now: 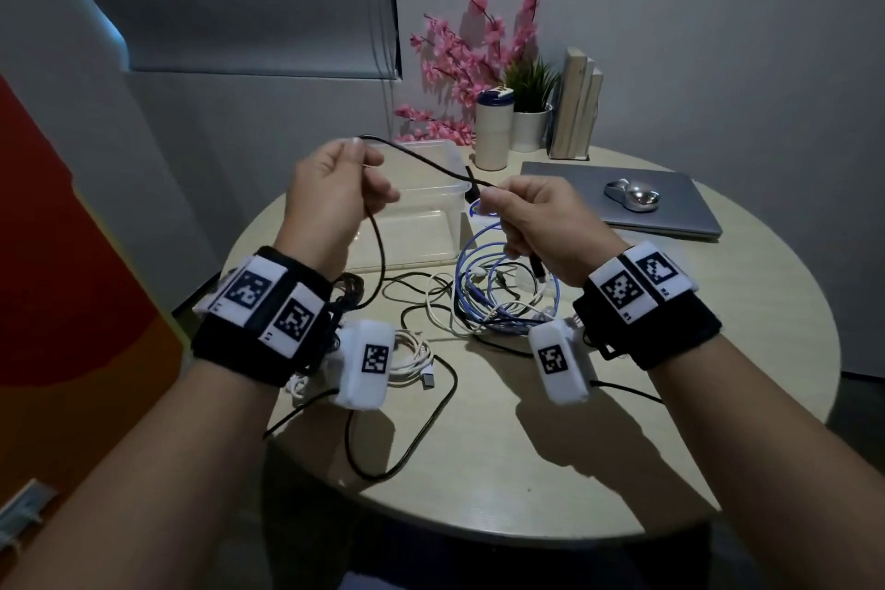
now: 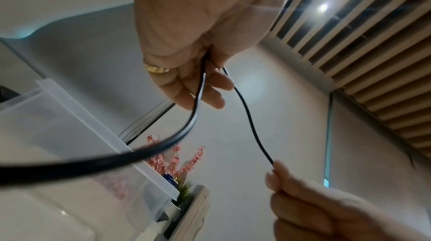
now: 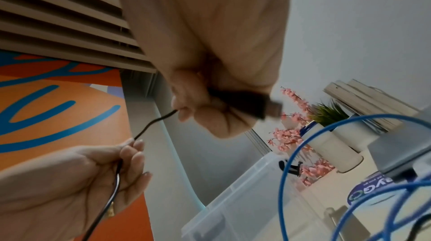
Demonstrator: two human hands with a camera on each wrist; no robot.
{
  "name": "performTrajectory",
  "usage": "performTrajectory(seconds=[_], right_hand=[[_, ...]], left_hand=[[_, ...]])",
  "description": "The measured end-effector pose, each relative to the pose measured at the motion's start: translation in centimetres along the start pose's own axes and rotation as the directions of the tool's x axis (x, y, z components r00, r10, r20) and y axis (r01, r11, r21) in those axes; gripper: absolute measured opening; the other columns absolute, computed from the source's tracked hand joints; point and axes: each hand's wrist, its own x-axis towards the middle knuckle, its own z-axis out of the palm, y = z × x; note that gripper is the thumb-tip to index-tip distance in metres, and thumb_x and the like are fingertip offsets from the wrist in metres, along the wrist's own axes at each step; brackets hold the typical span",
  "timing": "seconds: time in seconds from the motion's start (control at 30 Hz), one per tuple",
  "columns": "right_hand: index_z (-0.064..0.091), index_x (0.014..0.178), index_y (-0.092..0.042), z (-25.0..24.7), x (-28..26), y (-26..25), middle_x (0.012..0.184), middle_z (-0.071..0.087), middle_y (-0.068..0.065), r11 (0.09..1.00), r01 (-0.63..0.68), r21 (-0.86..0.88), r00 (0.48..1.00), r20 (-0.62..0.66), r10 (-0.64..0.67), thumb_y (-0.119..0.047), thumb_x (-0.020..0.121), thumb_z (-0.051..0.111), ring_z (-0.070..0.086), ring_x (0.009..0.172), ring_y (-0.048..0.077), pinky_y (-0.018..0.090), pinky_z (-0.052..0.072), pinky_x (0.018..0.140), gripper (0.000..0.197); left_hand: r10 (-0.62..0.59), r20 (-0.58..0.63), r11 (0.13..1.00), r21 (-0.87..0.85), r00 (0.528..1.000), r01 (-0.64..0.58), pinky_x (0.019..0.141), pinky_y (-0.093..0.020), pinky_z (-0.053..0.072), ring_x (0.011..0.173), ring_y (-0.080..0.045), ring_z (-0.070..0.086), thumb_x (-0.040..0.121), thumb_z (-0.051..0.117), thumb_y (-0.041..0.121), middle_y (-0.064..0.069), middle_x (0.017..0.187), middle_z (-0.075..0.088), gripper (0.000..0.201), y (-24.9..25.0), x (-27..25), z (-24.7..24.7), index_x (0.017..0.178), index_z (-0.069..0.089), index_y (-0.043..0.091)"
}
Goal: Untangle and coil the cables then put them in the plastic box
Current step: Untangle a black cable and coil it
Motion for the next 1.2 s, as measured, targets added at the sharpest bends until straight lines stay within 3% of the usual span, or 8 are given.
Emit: performTrajectory(seconds=[0.27,0.43,0.57,0.67,0.8,0.9,1.0,1.2], right_hand=[[0.056,0.085,-0.008,-0.4,-0.6,-1.8,0.051,0.034,-0.003,0.865,-0.005,0.503,1.0,0.015,-0.003,-0.017,0.102,0.036,0.027,0.044,0.008,0.02,0.025,0.043,0.027],[0.057,0.092,-0.001,0.0,-0.3,-2.5,0.076,0.067,0.008,0.738,0.123,0.664,0.988,-0.152,-0.028,-0.009,0.1,0.04,0.066,0.066,0.014,0.021,0.055,0.062,0.021],[0.06,0.084,-0.001,0.0,0.0,-1.2,0.086,0.066,0.014,0.843,0.158,0.513,0.967,-0.254,-0.026,-0.014,0.097,0.048,0.066,0.084,0.022,0.033,0.055,0.084,0.022],[0.062,0.09,-0.007,-0.1,0.0,-0.2,0.092,0.065,0.009,0.974,0.142,0.179,0.975,-0.194,-0.106,-0.004,0.096,0.048,0.061,0.09,0.017,0.031,0.051,0.088,0.016],[0.06,0.104,-0.002,0.3,-0.5,0.1,0.095,0.067,0.006,0.968,0.124,-0.216,0.992,0.044,-0.117,-0.005,0.099,0.04,0.066,0.092,0.014,0.028,0.051,0.088,0.021],[0.053,0.107,0.006,1.0,-1.5,-0.2,0.074,0.06,0.009,0.997,0.047,-0.063,0.983,0.178,-0.035,-0.008,0.101,0.035,0.064,0.067,0.016,0.027,0.053,0.071,0.023],[0.058,0.097,-0.002,1.3,-1.8,-0.1,0.055,0.046,-0.002,0.998,0.067,-0.02,0.967,0.249,-0.06,-0.017,0.103,0.034,0.044,0.052,0.014,0.029,0.043,0.056,0.028],[0.047,0.07,-0.011,1.4,-2.3,-0.6,0.044,0.034,-0.007,0.985,-0.032,0.17,0.951,0.307,-0.022,-0.025,0.102,0.036,0.027,0.041,0.01,0.023,0.027,0.046,0.037]], left_hand=[[-0.151,0.144,0.789,0.614,0.978,0.032,0.049,-0.024,0.033,0.056,-0.013,0.041,0.101,0.04,0.032,0.002,0.069,0.053,0.028,-2.1,-0.8,-1.0,0.11,0.065,0.022],[-0.256,0.539,0.659,0.705,0.803,-0.263,0.06,-0.015,0.035,0.066,0.005,0.052,0.099,0.044,0.035,0.015,0.073,0.059,0.032,-2.4,-3.7,1.2,0.12,0.065,0.022],[-0.29,0.681,0.686,0.638,0.672,-0.351,0.052,-0.011,0.034,0.049,0.001,0.044,0.097,0.048,0.035,0.004,0.058,0.051,0.028,-2.1,-4.6,1.6,0.11,0.069,0.022],[-0.262,0.735,0.748,0.564,0.626,-0.349,0.076,-0.02,0.044,0.079,-0.007,0.061,0.095,0.053,0.033,0.003,0.085,0.071,0.023,-1.7,-4.3,1.0,0.103,0.072,0.024],[-0.07,0.711,0.857,0.402,0.7,-0.322,0.07,-0.016,0.045,0.07,0.001,0.061,0.094,0.056,0.025,0.016,0.072,0.069,0.019,-0.1,-3.9,0.6,0.085,0.073,0.022],[0.083,0.56,0.849,0.393,0.824,-0.353,0.051,-0.016,0.034,0.048,0.002,0.044,0.092,0.058,0.026,0.012,0.051,0.057,0.02,0.4,-2.8,0.2,0.074,0.067,0.03],[0.179,0.401,0.863,0.374,0.898,-0.339,0.059,-0.025,0.037,0.06,-0.011,0.048,0.086,0.066,0.031,-0.012,0.067,0.064,0.013,-0.1,-1.6,-0.1,0.073,0.068,0.03],[0.206,0.198,0.873,0.405,0.958,-0.271,0.069,-0.015,0.045,0.071,0.005,0.057,0.089,0.065,0.028,0.017,0.082,0.067,0.01,-1.7,-1.0,0.0,0.093,0.073,0.025]])
